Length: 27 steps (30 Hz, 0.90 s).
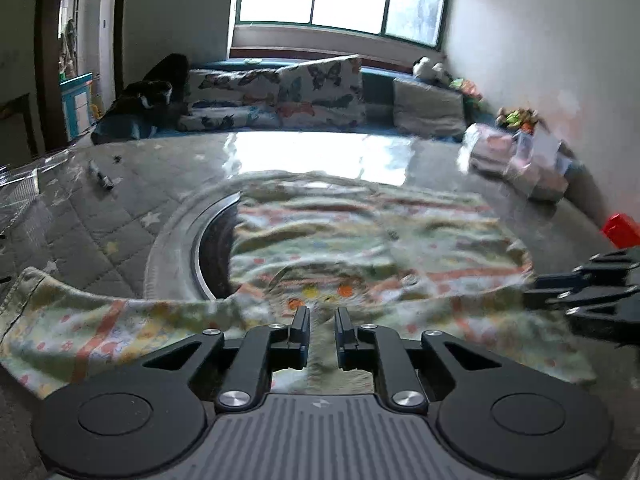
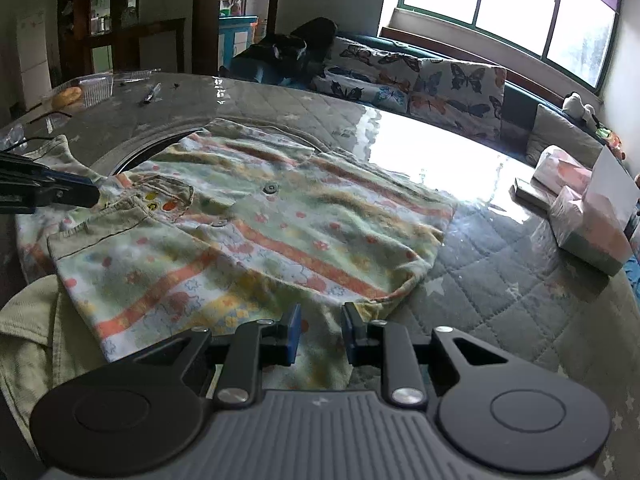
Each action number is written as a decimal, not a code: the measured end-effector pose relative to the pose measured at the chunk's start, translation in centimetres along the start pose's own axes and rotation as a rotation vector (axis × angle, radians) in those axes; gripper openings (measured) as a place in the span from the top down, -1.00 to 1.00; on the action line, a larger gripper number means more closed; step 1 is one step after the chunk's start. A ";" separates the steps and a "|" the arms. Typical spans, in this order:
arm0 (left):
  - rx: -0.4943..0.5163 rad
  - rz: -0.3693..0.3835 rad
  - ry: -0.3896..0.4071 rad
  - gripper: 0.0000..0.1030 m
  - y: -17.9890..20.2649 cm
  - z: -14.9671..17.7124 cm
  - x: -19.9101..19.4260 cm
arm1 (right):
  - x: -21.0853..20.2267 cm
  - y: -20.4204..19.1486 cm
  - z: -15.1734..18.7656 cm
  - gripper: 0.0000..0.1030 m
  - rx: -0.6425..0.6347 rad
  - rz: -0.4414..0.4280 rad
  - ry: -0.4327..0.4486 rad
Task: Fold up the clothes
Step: 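Move the left gripper to the corduroy sleeve cuff and grasp it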
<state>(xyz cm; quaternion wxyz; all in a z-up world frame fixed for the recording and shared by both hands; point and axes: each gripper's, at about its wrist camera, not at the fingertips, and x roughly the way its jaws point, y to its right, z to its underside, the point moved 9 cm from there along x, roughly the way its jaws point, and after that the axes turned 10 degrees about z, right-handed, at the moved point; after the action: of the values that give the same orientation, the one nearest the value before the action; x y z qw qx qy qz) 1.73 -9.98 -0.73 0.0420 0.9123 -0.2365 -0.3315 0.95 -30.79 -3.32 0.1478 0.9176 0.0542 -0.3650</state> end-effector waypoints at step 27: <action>-0.107 -0.100 0.004 0.42 -5.8 2.4 -4.3 | -1.5 -11.5 -2.2 0.57 -0.173 -0.247 0.044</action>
<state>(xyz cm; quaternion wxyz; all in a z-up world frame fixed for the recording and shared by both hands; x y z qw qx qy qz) -0.30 -2.63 -1.47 0.0745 0.9202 -0.1725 -0.3434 -1.07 -19.13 -3.40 0.1791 0.8956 0.2009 -0.3542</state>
